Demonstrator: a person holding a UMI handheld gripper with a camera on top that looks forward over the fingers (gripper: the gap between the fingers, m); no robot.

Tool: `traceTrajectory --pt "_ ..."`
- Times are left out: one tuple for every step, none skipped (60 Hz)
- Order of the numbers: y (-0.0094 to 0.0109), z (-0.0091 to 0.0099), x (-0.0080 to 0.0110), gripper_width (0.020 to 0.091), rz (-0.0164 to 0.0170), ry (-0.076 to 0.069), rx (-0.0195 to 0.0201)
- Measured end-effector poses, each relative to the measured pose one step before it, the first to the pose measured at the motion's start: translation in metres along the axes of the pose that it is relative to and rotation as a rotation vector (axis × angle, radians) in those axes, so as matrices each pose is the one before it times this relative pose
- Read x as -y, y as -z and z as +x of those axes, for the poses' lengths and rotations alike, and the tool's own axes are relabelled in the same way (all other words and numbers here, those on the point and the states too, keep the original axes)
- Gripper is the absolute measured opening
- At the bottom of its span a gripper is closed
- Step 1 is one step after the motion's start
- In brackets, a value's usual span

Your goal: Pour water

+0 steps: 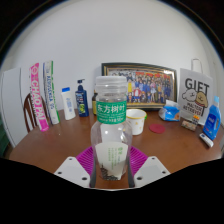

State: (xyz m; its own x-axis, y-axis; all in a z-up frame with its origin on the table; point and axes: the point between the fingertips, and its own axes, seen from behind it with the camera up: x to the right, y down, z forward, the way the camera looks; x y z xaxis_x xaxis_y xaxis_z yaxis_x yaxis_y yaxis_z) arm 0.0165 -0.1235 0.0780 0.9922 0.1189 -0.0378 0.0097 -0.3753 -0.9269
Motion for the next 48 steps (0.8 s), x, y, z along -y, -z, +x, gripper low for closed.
traceTrajectory --pt "-0.00178 -0.00642 0.00659 0.0438 0.00226 -0.0006 0.01182" --pt "-0.00129 -0.00515 0.00627 0.0438 0.00530 0.0010 0.01081" --pt "-0.00167 -0.00509 0.00692 0.0439 0.00733 0.0004 0.00965" --pt "-0.00211 -0.00528 0.00750 0.0439 0.00872 -0.0028 0.01040" --pt "-0.00264 -0.00616 0.00737 0.0438 0.00859 -0.0061 0.01389" --pt "-0.00319 -0.00716 0.00690 0.0437 0.00760 -0.0103 0.01764" --pt "-0.00331 -0.00644 0.00733 0.0438 0.00647 -0.0145 0.01711" --pt "-0.00187 -0.00404 0.00798 0.0436 0.00698 -0.0197 0.01770" --pt "-0.00381 -0.00557 0.00773 0.0436 0.00868 -0.0249 0.01382" --pt "-0.00419 -0.00593 0.00725 0.0435 0.00728 -0.0301 0.01626" --pt "-0.00451 -0.00647 0.00692 0.0435 0.00561 -0.0331 0.01847" --pt "-0.00472 -0.00653 0.00686 0.0436 0.00467 -0.0350 0.01939" --pt "-0.00447 -0.00593 0.00654 0.0436 0.00474 -0.0364 0.01896" --pt "-0.00496 -0.00556 0.00680 0.0437 0.00575 -0.0402 0.01709" --pt "-0.00507 -0.00504 0.00682 0.0436 0.00571 -0.0435 0.01647" --pt "-0.00510 -0.00879 0.00498 0.0435 0.00810 -0.0431 0.01063" --pt "-0.00502 -0.00416 0.00618 0.0434 0.00407 -0.0461 0.01721" --pt "-0.00535 -0.00296 0.00637 0.0435 0.00395 -0.0465 0.01855" --pt "-0.00513 -0.00388 0.00584 0.0435 0.00476 -0.0486 0.01515" --pt "-0.00507 -0.00377 0.00538 0.0435 0.00452 -0.0513 0.01589" --pt "-0.00509 -0.00420 0.00537 0.0436 0.00392 -0.0541 0.01670" --pt "-0.00481 -0.00368 0.00499 0.0435 0.00308 -0.0554 0.01715" --pt "-0.00499 -0.00284 0.00475 0.0435 0.00314 -0.0551 0.01532" --pt "-0.00465 -0.00273 0.00436 0.0435 0.00370 -0.0565 0.01463" --pt "-0.00442 -0.00258 0.00453 0.0436 0.00341 -0.0569 0.01432" --pt "-0.00428 -0.00299 0.00330 0.0435 0.00641 -0.0552 0.01188" --pt "-0.00408 -0.00230 0.00435 0.0436 0.00434 -0.0540 0.01438" --pt "-0.00592 -0.00070 0.00383 0.0436 0.00642 -0.0506 0.01180" --pt "-0.00404 -0.00083 0.00399 0.0435 0.00408 -0.0518 0.01254" --pt "-0.00391 -0.00062 0.00403 0.0435 0.00503 -0.0515 0.01215" --pt "-0.00345 -0.00087 0.00426 0.0435 0.00511 -0.0500 0.01192" --pt "-0.00336 -0.00051 0.00415 0.0436 0.00573 -0.0484 0.01151" --pt "-0.00312 -0.00007 0.00399 0.0435 0.00583 -0.0473 0.01049" --pt "-0.00302 -0.00026 0.00381 0.0435 0.00528 -0.0464 0.01096" --pt "-0.00286 -0.00032 0.00388 0.0434 0.00452 -0.0455 0.01248" --pt "-0.00125 -0.00136 0.00365 0.0435 0.00514 -0.0449 0.00925" --pt "-0.00263 0.00060 0.00424 0.0435 0.00705 -0.0421 0.00909" --pt "-0.00261 0.00059 0.00385 0.0434 0.00478 -0.0401 0.00794" --pt "-0.00247 0.00034 0.00342 0.0435 0.00507 -0.0385 0.00993" --pt "-0.00206 -0.00014 0.00364 0.0436 0.00553 -0.0387 0.01094" --pt "-0.00171 0.00018 0.00384 0.0436 0.00694 -0.0373 0.01028" --pt "-0.00175 0.00040 0.00394 0.0436 0.00775 -0.0352 0.00939" --pt "-0.00155 0.00017 0.00371 0.0436 0.00637 -0.0327 0.00909" --pt "-0.00160 0.00059 0.00344 0.0435 0.00545 -0.0303 0.00801" --pt "-0.00141 0.00091 0.00323 0.0436 0.00501 -0.0287 0.00729" --pt "0.00003 -0.00037 0.00342 0.0435 0.00252 -0.0302 0.00473" --pt "-0.00182 0.00126 0.00280 0.0435 0.00411 -0.0271 0.00640" --pt "-0.00186 0.00083 0.00264 0.0436 0.00296 -0.0260 0.00457"
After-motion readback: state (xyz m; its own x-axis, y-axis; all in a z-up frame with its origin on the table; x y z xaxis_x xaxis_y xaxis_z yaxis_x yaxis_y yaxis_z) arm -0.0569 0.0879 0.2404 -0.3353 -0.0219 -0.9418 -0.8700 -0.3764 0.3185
